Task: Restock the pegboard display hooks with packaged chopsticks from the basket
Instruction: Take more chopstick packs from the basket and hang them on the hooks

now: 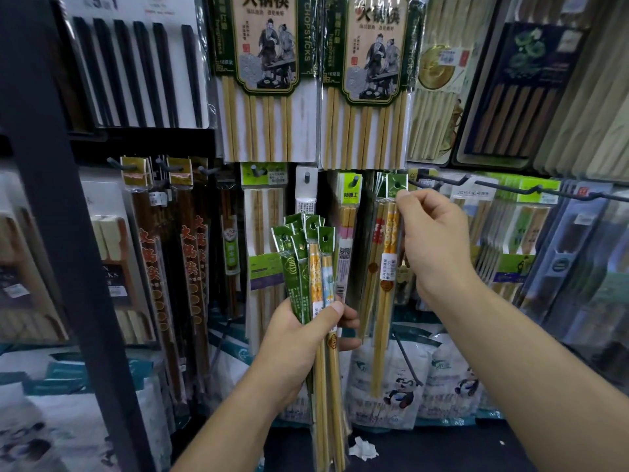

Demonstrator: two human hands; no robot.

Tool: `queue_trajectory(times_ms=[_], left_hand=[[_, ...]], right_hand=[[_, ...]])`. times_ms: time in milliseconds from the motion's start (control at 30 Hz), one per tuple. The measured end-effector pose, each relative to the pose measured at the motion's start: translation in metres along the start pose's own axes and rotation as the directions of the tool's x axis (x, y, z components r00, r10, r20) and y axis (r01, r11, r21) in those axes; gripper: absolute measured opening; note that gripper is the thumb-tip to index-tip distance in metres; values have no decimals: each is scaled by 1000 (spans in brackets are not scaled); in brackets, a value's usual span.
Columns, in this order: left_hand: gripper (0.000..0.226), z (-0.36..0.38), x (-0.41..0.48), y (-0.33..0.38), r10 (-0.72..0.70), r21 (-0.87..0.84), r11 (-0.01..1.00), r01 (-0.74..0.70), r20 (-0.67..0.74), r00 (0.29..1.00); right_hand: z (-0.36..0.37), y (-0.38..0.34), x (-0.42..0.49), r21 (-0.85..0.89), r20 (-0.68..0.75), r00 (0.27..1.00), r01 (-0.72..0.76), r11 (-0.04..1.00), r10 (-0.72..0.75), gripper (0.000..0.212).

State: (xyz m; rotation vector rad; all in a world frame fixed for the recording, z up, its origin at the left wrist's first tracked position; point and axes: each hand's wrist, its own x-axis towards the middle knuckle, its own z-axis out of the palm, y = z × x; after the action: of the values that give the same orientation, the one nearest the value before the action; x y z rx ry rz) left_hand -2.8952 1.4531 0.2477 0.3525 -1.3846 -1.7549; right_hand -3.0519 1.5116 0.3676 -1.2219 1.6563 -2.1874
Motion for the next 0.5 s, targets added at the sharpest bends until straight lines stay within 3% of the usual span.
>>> queue_trajectory(times_ms=[233,500], left_hand=[[21,0,0,-2,-8,11,1000,8,-11,1000],[36,1,0,0,-4,5,1000,4,-17,1000]], right_hand=[[-1,1,4,-16,-15,1000,-13,1000,12,37],[2,1,8,-42,-33,999,-5,999,4,34]])
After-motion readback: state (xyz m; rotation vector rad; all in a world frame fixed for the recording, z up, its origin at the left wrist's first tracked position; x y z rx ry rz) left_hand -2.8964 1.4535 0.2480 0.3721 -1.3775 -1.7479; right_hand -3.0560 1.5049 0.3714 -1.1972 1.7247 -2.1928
